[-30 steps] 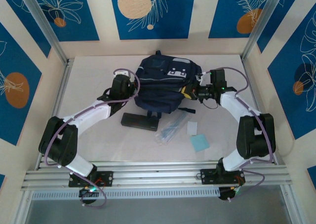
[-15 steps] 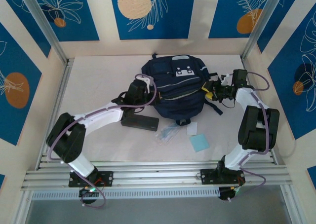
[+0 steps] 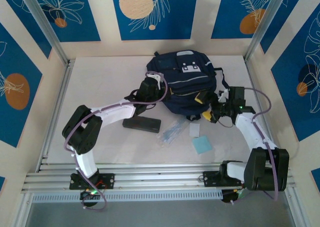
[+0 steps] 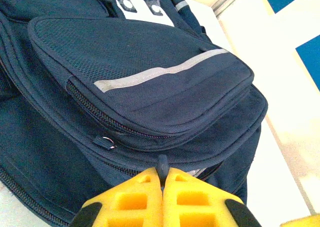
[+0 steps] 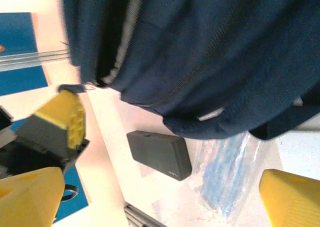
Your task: Pack the student bag
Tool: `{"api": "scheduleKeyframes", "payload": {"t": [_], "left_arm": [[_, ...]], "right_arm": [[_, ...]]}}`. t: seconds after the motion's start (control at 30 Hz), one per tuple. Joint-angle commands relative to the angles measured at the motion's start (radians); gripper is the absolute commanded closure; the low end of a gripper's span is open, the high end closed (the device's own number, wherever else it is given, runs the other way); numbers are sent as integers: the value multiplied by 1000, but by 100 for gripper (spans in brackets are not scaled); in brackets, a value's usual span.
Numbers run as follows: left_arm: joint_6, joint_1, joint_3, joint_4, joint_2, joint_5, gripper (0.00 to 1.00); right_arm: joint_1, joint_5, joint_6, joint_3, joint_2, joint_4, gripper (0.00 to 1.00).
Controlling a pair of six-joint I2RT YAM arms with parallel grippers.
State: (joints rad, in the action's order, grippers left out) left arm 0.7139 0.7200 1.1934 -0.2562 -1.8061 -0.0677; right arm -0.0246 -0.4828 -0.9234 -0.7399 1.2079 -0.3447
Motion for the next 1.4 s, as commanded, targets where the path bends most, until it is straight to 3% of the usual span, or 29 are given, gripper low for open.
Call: {"api": "scheduleKeyframes", "payload": {"t": [0.0,0.23,0.4,0.43,0.47,0.5,0.53,0.8,1.1,1.23,1.37], "left_arm": [[28,21,52,-112,16,-20,100],[58,37,46,-118,53,-21,100],[88,40,21,-122,85,-38,100],[91,40,15,-120,91,-40,100],[89,40,14,-115,97,-41,100],[80,40,15,-107,101,-39,100],[61,40,20,-90,104,-33,100],[-75,5,-21,-95,68,84,100],[-108,-129,-23,-239,-79,197,100],[-46,-171,8,-247,-126,151,100],[-7,-149,-18,-253,-103,74,100]], "right_arm": [[71,56,-150,49,13,102,0],[179,244,-282,83,142,278,3],[191,407,-321,133,205,452,16],[189,433,-308,131,215,474,22],[187,441,-287,131,225,517,39],[187,440,-272,131,230,545,74],[185,440,-261,128,226,553,100],[190,399,-191,151,32,471,100],[202,339,-187,136,-102,327,100],[197,340,-181,140,-112,316,100],[196,323,-189,133,-83,334,100]]}}
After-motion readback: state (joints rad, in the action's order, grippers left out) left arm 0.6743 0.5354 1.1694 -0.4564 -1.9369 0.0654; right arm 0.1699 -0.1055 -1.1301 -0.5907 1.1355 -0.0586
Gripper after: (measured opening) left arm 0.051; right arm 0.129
